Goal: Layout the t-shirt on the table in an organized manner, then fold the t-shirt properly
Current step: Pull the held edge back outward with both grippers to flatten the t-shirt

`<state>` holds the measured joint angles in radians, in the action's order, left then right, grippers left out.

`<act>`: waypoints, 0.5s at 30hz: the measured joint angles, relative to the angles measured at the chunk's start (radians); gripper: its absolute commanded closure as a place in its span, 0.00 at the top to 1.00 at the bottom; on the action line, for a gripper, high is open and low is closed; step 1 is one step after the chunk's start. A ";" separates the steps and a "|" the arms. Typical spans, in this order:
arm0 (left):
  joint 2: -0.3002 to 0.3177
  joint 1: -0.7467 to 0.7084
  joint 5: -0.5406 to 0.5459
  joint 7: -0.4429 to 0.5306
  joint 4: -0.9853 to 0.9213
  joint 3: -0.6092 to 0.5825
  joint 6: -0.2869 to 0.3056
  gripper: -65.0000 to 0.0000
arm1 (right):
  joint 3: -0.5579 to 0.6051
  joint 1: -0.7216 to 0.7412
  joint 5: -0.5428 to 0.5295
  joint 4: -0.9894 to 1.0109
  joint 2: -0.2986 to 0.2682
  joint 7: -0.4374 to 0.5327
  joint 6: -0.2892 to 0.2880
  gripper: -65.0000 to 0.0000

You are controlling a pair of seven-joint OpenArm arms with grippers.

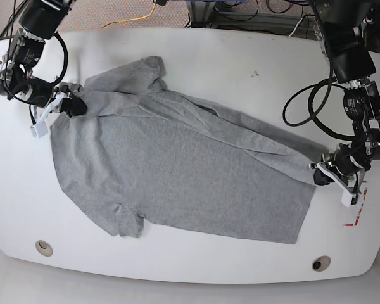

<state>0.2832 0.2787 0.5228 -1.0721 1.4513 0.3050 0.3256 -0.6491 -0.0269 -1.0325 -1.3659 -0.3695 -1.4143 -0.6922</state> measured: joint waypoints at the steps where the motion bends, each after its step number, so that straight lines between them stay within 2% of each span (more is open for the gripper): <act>1: 0.000 -0.001 0.000 0.001 -0.002 0.001 0.000 0.00 | 0.003 0.006 0.006 0.000 0.002 0.003 0.000 0.05; 5: 0.000 0.000 0.002 0.012 -0.006 0.000 0.000 0.00 | 0.006 0.009 0.010 0.000 0.000 0.042 0.000 0.07; 7: 0.000 -0.001 0.002 0.034 -0.006 -0.001 0.001 0.00 | 0.003 0.010 0.017 0.000 -0.003 0.045 0.000 0.14; 10: 0.008 -0.002 0.008 0.070 -0.006 -0.002 0.001 0.00 | 0.001 0.017 0.026 0.000 -0.005 0.047 0.000 0.33; 11: 0.016 -0.002 0.008 0.071 -0.006 -0.003 0.001 0.00 | 0.001 0.022 0.029 0.000 -0.005 0.050 0.000 0.43; 15: 0.047 -0.007 0.006 0.072 -0.006 0.002 0.000 0.00 | -0.002 0.031 0.060 -0.001 -0.005 0.062 0.000 0.69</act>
<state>0.3302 0.2714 0.5293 -1.0004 1.4452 0.3069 0.3260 -0.6510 0.0044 -0.9722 -1.3670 -0.3740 -1.3525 -0.6926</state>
